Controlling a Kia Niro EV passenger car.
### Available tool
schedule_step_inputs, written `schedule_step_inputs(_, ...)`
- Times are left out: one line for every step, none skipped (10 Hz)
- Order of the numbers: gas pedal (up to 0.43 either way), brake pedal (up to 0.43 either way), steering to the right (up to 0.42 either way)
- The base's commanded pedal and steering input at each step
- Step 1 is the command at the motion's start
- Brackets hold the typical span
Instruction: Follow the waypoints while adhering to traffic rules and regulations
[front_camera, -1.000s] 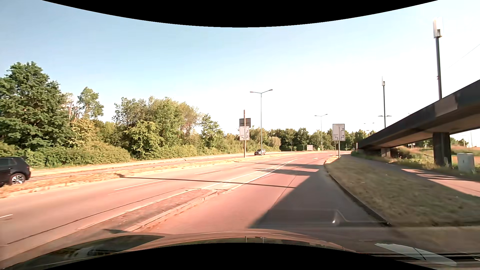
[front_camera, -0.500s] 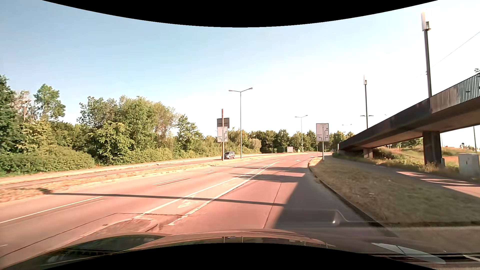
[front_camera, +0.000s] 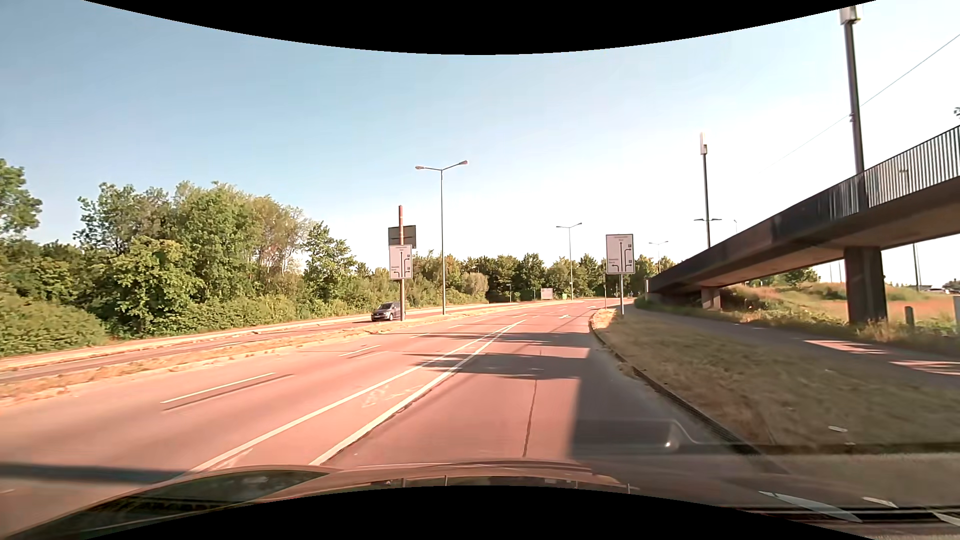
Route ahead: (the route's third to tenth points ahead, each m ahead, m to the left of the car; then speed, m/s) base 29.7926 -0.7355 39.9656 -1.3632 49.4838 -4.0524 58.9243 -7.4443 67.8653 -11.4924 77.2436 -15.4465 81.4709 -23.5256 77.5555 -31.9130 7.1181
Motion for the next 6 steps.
schedule_step_inputs(0.331,0.012,0.053)
schedule_step_inputs(0.331,0.012,0.05)
schedule_step_inputs(0.331,0.012,0.044)
schedule_step_inputs(0.331,0.012,0.04)
schedule_step_inputs(0.331,0.012,0.037)
schedule_step_inputs(0.331,0.012,0.033)
